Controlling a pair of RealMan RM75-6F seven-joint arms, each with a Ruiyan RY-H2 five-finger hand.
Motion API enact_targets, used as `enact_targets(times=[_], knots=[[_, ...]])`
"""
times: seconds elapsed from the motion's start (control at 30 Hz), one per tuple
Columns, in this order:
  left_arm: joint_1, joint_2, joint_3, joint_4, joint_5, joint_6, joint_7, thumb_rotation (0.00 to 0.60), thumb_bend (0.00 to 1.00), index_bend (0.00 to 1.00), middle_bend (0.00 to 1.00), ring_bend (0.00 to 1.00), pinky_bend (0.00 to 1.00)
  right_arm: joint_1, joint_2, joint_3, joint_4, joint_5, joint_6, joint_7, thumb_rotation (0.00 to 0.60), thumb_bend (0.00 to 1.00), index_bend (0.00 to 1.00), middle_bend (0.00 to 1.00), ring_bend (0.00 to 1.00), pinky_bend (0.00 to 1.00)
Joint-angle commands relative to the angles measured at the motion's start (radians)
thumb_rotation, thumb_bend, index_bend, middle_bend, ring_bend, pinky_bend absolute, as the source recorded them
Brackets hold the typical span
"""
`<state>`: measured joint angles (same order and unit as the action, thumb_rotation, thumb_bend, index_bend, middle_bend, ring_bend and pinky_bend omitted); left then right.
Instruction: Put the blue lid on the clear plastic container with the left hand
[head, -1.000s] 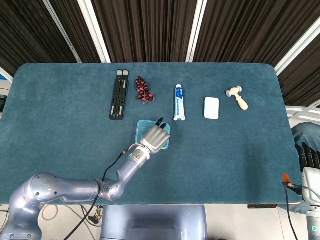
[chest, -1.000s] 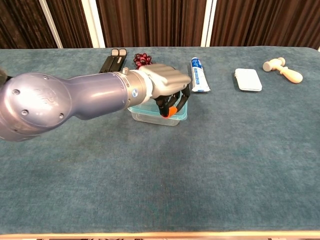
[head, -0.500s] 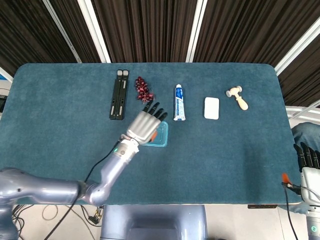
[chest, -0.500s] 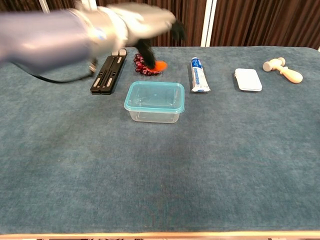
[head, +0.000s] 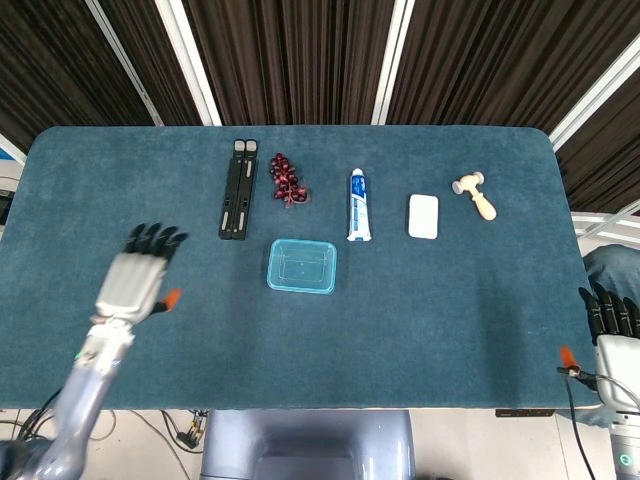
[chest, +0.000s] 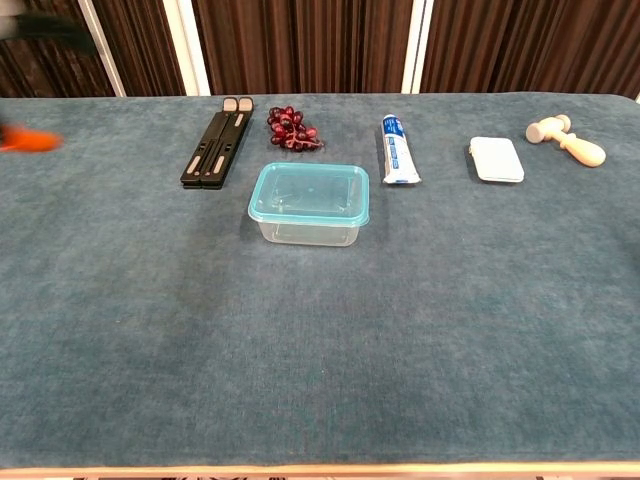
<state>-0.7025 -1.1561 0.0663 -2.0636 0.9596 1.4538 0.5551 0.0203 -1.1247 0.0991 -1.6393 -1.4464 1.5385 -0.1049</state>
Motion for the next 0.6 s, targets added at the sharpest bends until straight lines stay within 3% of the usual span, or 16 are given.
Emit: enact_targets(times=[0.03,0.13,0.23,0.37,0.6], knots=[[0.195,0.090,0.175,0.050,0.255,0.136,-0.205,0.600,0.28,0.12,0.07,0.00,0.00,0.001,-0.007,-0.008,0.016,-0.029,0.016,-0.013,0.600,0.36,0.00,0.00,0.00,0.00],[0.281,0.089,0.217,0.125,0.383,0.190,-0.320,0.600,0.28,0.11,0.07,0.00,0.00,0.001,-0.010,-0.013,0.024,-0.046,0.023,-0.014,0.600,0.36,0.00,0.00,0.00,0.00],[0.348,0.080,0.228,0.197,0.439,0.230,-0.395,0.600,0.28,0.11,0.07,0.00,0.00,0.003,-0.012,-0.018,0.030,-0.069,0.031,-0.020,0.600,0.36,0.00,0.00,0.00,0.00],[0.391,0.082,0.225,0.245,0.471,0.231,-0.448,0.600,0.28,0.11,0.07,0.00,0.00,0.004,-0.017,-0.023,0.036,-0.078,0.029,-0.025,0.600,0.36,0.00,0.00,0.00,0.00],[0.415,0.093,0.178,0.259,0.508,0.210,-0.453,0.600,0.28,0.12,0.07,0.00,0.00,0.007,-0.018,-0.024,0.036,-0.077,0.023,-0.023,0.600,0.36,0.00,0.00,0.00,0.00]])
